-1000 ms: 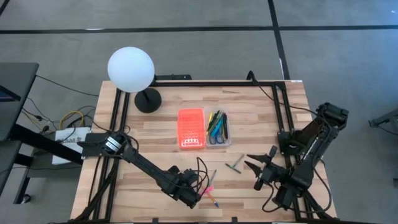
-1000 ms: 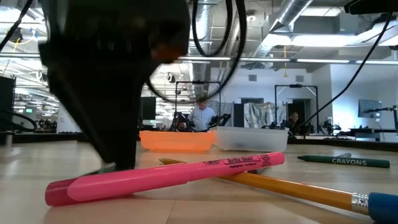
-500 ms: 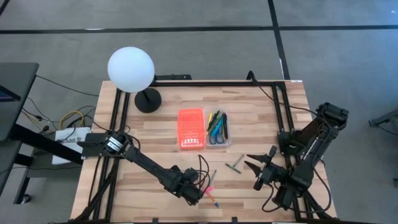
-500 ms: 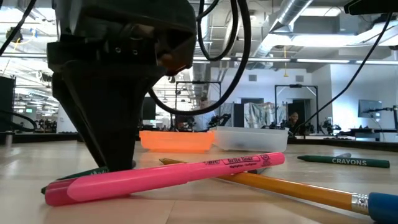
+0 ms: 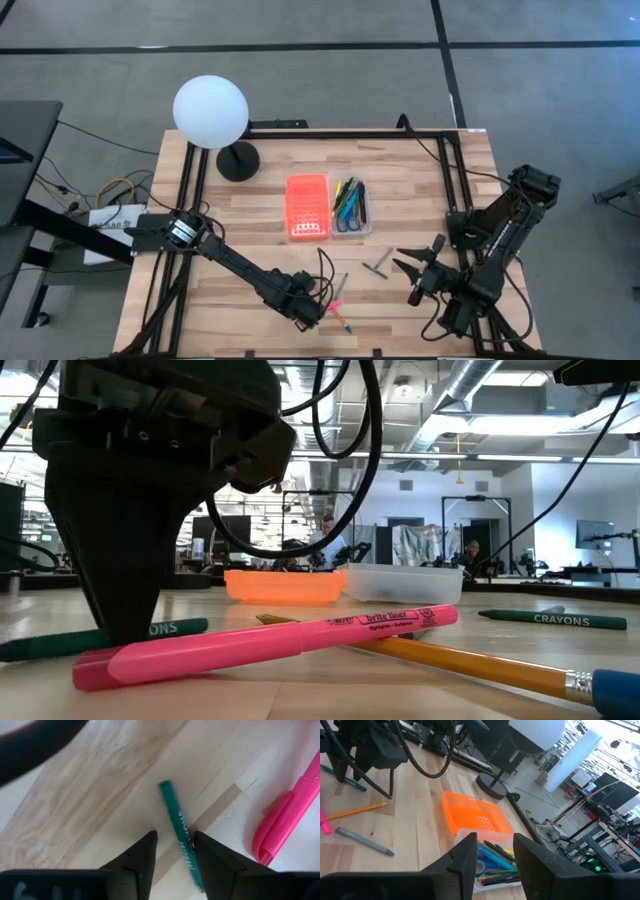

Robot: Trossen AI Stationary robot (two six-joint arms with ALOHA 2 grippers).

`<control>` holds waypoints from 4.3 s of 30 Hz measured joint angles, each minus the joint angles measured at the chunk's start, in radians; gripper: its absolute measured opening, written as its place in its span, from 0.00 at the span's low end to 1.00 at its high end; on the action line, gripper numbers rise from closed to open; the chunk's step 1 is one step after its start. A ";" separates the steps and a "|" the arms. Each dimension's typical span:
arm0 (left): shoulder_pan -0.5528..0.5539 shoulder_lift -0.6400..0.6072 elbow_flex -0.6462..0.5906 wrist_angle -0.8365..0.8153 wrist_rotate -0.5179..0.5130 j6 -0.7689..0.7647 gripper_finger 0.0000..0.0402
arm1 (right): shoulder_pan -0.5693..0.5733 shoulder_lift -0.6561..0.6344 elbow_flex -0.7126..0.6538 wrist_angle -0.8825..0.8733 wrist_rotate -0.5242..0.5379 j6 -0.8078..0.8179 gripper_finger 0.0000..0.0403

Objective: Pick & place school supplies into a supply box
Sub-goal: Put the green crayon into the orange supply box, then put the gray crayon into the orange supply box

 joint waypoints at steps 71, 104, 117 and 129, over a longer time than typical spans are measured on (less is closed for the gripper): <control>0.444 0.006 0.322 -0.027 -0.496 0.584 0.05 | -0.002 0.000 0.000 0.013 -0.002 -0.009 0.30; 0.665 0.055 0.331 0.129 -0.372 0.753 0.31 | -0.006 0.000 0.000 0.034 -0.100 0.031 0.30; 0.460 0.011 0.344 -0.234 -0.582 0.836 0.35 | -0.109 0.027 0.000 0.073 -0.366 0.061 0.30; 0.105 0.012 0.274 -0.662 -0.828 0.374 0.35 | -0.243 0.056 0.000 0.060 -0.547 0.386 0.30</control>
